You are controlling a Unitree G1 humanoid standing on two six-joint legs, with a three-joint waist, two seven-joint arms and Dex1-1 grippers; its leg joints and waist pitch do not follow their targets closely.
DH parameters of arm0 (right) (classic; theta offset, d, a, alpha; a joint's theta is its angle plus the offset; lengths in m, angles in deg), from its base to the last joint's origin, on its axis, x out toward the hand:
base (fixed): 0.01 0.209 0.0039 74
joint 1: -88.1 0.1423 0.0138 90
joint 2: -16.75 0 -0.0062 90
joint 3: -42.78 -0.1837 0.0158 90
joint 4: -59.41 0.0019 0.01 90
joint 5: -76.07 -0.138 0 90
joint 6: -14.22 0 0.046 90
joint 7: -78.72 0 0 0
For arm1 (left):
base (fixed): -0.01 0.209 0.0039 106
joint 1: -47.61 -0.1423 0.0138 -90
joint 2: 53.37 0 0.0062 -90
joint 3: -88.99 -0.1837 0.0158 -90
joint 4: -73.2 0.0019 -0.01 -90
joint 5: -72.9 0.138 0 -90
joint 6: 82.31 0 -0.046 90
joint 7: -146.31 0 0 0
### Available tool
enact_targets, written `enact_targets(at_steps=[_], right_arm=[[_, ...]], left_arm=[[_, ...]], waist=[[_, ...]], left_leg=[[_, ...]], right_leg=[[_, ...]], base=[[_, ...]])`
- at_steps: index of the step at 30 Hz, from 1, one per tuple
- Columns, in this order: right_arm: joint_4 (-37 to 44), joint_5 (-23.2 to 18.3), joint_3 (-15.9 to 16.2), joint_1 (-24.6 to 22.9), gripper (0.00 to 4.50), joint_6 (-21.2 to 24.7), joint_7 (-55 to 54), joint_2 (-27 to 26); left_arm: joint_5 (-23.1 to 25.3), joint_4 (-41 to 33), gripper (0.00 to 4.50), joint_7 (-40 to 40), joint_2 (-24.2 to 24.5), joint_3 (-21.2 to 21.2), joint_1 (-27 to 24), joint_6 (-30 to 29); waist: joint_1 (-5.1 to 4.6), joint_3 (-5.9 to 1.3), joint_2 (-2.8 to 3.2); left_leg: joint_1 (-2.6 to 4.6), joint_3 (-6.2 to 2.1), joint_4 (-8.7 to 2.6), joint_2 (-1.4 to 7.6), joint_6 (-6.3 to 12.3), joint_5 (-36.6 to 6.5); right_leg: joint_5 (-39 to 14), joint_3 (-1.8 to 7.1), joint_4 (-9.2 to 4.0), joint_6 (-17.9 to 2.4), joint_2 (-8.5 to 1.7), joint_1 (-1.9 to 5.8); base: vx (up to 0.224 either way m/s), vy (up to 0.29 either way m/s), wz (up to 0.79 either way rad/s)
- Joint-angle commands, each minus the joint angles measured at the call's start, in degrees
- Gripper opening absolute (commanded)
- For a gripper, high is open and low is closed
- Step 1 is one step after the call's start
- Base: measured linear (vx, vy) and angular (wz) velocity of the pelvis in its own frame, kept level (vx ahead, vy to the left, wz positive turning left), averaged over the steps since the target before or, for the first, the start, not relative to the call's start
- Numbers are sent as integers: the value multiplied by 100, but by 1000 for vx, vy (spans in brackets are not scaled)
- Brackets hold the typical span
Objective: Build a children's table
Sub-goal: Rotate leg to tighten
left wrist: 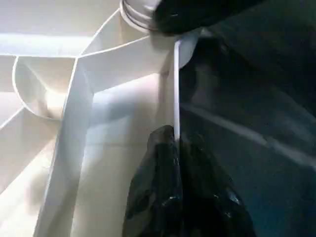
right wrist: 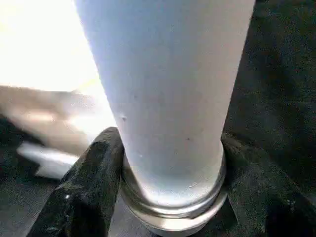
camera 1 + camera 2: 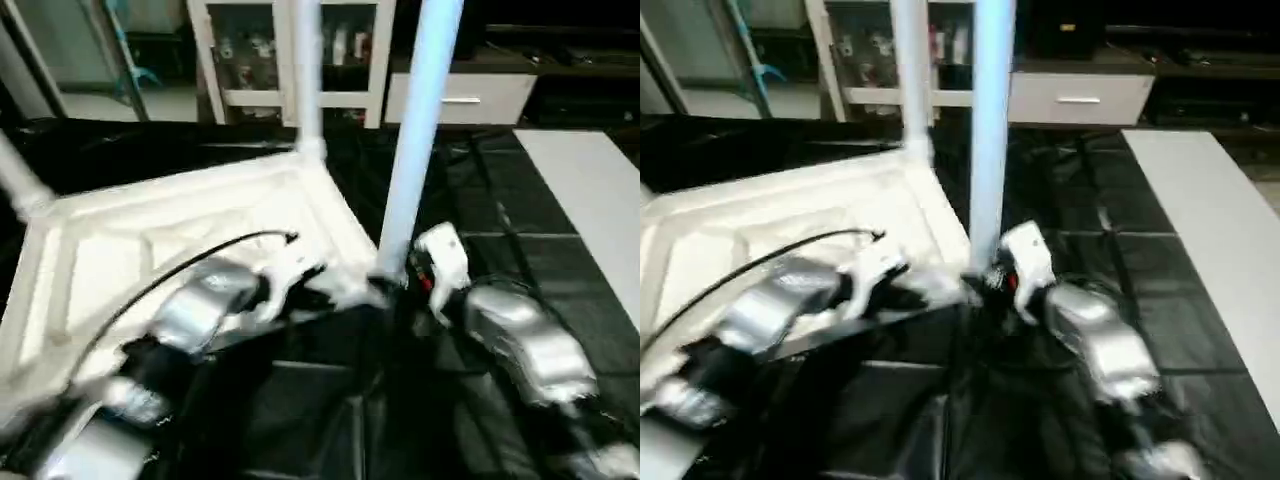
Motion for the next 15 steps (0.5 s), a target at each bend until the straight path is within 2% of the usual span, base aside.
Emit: enact_targets(at_steps=[1,3,4,6,7,8,9,10,12,15], right_arm=[[-657,214,-134,161,266,-29,-849,-326],[-1091,266,-287,399,266,-176,-1388,-652],[-1525,299,-442,643,265,-313,-1941,-927],[-1733,301,-530,762,265,-366,-2207,-1059],[-2068,322,-634,972,265,-452,-2598,-1269],[-2068,322,-634,972,265,-452,-2598,-1269],[-2424,329,-743,1197,265,-581,-2974,-1491],[-2543,360,-767,1273,265,-663,-3087,-1557],[-2630,396,-775,1339,265,-764,-3154,-1619],[-2869,441,-848,1465,265,-946,-3192,-1705]], left_arm=[[31,342,0,623,-357,131,259,47],[125,748,0,1212,-661,286,441,35],[239,1172,0,1800,-911,405,613,136],[279,1372,0,2060,-1023,457,690,197],[352,1658,0,2411,-1187,479,791,361],[352,1658,0,2411,-1187,479,791,361],[567,1933,0,2752,-1303,344,887,602],[618,2005,0,2827,-1344,305,908,662],[582,2053,0,2847,-1404,345,911,671],[648,2177,0,2869,-1438,358,950,757]], waist=[[-2,-358,-35],[-17,-368,-30],[-25,-375,-33],[0,-377,-31],[16,-399,-44],[16,-399,-44],[25,-412,-61],[16,-402,-38],[40,-379,-47],[22,-361,-42]], left_leg=[[64,-165,-461,215,-60,-1238],[57,-154,-444,209,-42,-1168],[57,-149,-436,197,-32,-1100],[68,-145,-438,201,5,-1090],[44,-148,-437,203,84,-898],[44,-148,-437,203,84,-898],[46,-145,-432,209,140,-783],[42,-142,-431,205,177,-801],[48,-137,-444,209,205,-975],[58,-145,-467,214,157,-1146]], right_leg=[[-1568,179,-498,-1219,-355,218],[-1358,179,-484,-1301,-352,218],[-1280,182,-481,-1336,-351,220],[-1238,185,-492,-1352,-357,227],[-897,182,-460,-1390,-363,259],[-897,182,-460,-1390,-363,259],[-671,172,-433,-1422,-356,274],[-680,172,-442,-1445,-364,256],[-954,168,-472,-1384,-381,267],[-1248,159,-497,-1311,-376,241]], base=[[0,0,0],[0,0,0],[0,0,0],[0,0,0],[0,0,0],[0,0,0],[0,0,0],[0,0,0],[0,0,0],[0,0,0]])
